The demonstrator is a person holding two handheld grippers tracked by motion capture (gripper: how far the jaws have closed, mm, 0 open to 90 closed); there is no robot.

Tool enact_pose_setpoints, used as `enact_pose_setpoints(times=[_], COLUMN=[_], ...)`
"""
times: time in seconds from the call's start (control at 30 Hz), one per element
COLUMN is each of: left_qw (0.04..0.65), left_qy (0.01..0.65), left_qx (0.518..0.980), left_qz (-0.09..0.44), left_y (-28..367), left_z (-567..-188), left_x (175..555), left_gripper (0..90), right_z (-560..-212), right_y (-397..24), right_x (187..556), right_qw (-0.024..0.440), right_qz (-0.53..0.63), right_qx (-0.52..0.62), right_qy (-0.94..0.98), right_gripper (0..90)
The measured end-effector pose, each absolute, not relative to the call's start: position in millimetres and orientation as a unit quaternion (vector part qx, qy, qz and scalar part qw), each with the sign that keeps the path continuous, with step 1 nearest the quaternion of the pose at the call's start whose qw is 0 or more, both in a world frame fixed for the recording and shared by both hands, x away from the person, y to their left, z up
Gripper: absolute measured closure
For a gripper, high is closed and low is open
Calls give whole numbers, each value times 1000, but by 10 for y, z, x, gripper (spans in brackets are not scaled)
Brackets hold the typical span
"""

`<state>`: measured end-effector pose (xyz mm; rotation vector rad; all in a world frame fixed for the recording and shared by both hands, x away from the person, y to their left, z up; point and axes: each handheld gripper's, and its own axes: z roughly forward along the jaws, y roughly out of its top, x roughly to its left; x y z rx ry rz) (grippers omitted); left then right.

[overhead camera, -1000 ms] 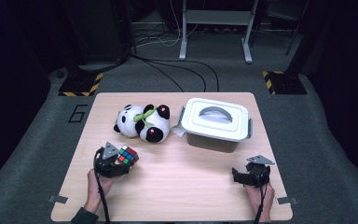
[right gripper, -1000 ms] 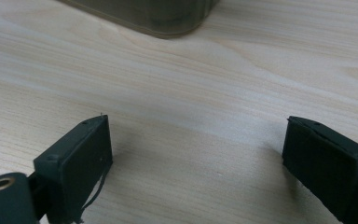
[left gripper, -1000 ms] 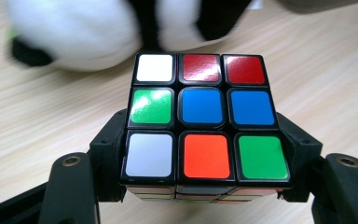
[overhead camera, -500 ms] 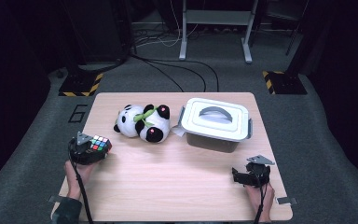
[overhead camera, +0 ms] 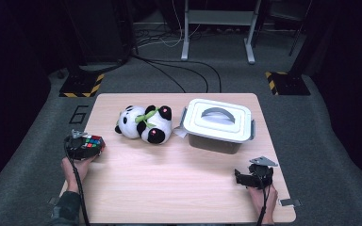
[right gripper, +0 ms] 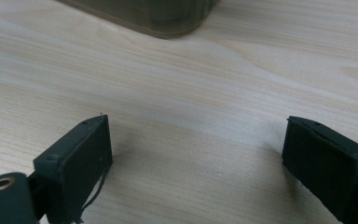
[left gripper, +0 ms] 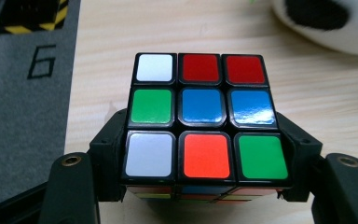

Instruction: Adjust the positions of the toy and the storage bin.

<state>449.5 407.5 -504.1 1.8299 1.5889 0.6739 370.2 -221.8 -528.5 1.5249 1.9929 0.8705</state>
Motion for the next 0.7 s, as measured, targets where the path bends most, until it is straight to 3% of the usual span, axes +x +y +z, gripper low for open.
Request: enact_pose_setpoints(times=[0.6, 0.7], left_qw=[312, 328], left_qy=[602, 609], left_qx=[691, 674], left_qz=[251, 259], left_y=[4207, 4205], left_z=[-5044, -4983], left_x=[4498, 4442], left_gripper=[335, 188], right_z=[-5285, -5285], right_y=[-2217, -2216], right_x=[3702, 3701], right_qw=[241, 241], right_qz=[318, 318], right_qx=[557, 558], right_qy=[728, 728], right_gripper=[74, 73])
